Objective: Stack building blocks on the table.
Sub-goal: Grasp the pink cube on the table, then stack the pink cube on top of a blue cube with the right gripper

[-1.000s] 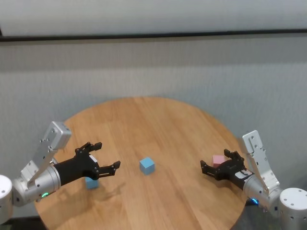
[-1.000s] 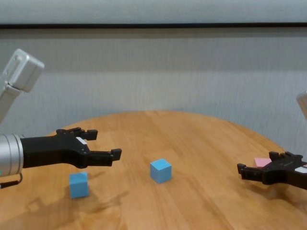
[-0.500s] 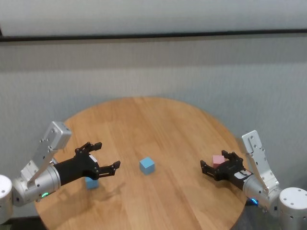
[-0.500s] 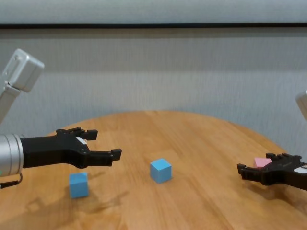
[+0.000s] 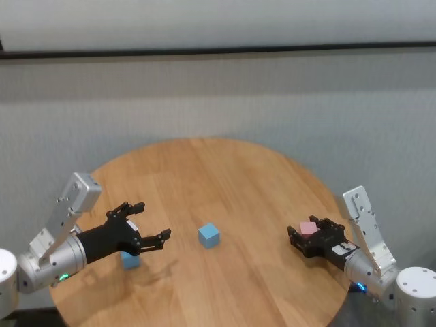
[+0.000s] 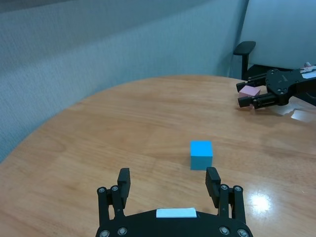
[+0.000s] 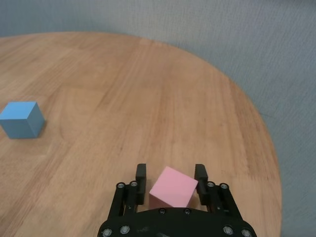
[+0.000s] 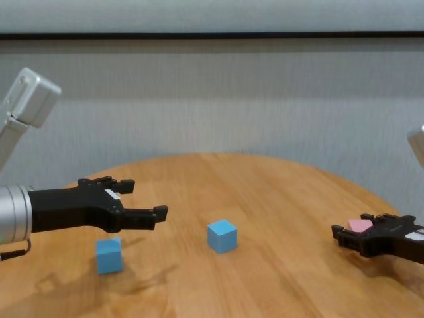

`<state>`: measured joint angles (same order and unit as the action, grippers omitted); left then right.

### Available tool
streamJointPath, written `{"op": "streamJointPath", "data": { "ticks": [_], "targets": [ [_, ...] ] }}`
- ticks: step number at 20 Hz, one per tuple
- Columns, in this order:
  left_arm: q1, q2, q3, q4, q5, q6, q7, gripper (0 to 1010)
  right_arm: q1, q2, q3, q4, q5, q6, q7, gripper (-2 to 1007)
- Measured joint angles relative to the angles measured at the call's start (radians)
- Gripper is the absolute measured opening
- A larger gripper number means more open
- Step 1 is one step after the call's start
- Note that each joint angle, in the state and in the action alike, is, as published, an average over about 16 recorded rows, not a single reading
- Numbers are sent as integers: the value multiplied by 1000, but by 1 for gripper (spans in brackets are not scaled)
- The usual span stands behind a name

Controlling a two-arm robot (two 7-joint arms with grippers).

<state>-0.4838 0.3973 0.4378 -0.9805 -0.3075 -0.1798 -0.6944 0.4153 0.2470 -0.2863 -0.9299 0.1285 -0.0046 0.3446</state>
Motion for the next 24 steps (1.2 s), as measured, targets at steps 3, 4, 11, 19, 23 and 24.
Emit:
{"op": "streamJointPath", "data": {
  "ticks": [3, 4, 11, 19, 23, 24],
  "targets": [
    [0, 0, 0, 0, 0, 0, 0, 1002, -1, -1, 2, -1, -2, 0, 1, 585],
    [0, 0, 0, 0, 0, 0, 0, 1002, -1, -1, 3, -1, -2, -1, 1, 567],
    [0, 0, 0, 0, 0, 0, 0, 1002, -8, 1, 11, -21, -6, -8, 0, 493],
    [0, 0, 0, 0, 0, 0, 0, 1002, -39, 17, 22, -109, -11, -15, -9, 490],
    [0, 0, 0, 0, 0, 0, 0, 1002, -62, 32, 24, -178, -18, -10, -11, 490],
    [0, 0, 0, 0, 0, 0, 0, 1003, -68, 36, 24, -195, -20, -8, -11, 490]
  ]
}}
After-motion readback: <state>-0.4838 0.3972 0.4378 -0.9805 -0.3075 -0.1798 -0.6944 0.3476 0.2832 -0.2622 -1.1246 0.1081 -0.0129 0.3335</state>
